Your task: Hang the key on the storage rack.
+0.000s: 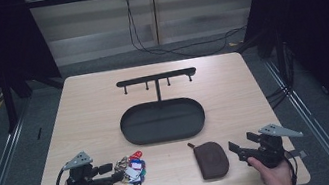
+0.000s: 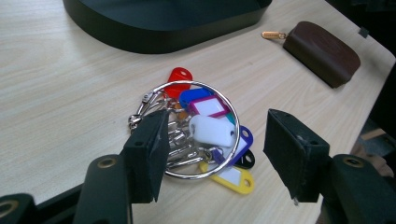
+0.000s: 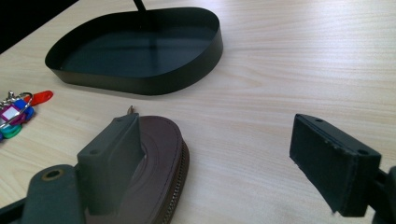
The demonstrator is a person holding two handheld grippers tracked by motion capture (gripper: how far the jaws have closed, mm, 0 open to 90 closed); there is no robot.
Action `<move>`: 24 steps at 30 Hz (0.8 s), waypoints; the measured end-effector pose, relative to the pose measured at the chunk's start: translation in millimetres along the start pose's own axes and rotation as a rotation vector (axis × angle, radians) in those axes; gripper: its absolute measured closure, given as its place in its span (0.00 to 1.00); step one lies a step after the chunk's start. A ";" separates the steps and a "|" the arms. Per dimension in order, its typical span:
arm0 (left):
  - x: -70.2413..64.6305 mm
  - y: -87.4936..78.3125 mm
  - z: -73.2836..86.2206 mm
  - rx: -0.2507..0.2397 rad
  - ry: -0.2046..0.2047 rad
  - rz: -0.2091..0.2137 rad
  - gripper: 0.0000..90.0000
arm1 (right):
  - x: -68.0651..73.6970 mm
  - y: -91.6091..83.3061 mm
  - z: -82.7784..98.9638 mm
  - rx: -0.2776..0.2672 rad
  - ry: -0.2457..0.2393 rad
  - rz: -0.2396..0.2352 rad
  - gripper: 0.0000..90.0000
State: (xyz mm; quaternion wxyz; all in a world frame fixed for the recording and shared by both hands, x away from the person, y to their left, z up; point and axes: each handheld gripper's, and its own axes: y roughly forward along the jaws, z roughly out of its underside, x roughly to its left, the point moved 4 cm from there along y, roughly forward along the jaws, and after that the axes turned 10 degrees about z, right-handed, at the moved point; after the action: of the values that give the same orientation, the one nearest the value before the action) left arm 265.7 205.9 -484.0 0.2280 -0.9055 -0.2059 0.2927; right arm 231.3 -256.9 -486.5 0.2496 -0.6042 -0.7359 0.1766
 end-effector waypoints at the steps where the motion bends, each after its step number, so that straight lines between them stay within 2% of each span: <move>1: 0.0 0.0 0.0 0.000 0.000 0.000 0.45 | 0.0 0.0 0.0 0.000 0.000 0.000 0.19; 6: -0.2 1.7 -0.8 0.004 -0.007 -0.019 0.44 | -2.9 0.5 0.4 0.005 0.015 -0.003 0.19; 7: -0.3 1.6 -0.9 0.010 0.005 -0.019 0.44 | -3.0 0.5 0.4 0.004 0.015 -0.002 0.19; 13: -3.2 4.3 -2.7 0.019 -0.001 -0.004 0.44 | -2.5 -1.8 0.5 -0.005 0.019 0.001 0.20; 14: -3.6 5.5 -3.2 0.028 0.003 0.005 0.48 | -2.8 -2.2 0.3 -0.007 0.017 0.004 0.20; 18: -6.2 6.9 -4.5 0.047 0.022 0.017 0.55 | -3.0 -1.3 0.0 -0.002 0.013 0.007 0.20; 22: -14.3 7.2 -9.6 0.050 0.052 0.026 0.56 | -0.6 -3.0 0.5 0.000 0.011 0.004 0.20; 24: -15.3 8.4 -12.7 0.053 0.048 0.025 0.57 | -0.3 -2.9 0.7 0.003 0.012 0.001 0.20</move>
State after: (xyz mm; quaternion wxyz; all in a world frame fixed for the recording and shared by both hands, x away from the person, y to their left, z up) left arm 264.3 187.6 -472.6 0.2530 -0.9085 -0.1814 0.2789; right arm 228.6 -257.8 -485.5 0.2549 -0.6053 -0.7337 0.1741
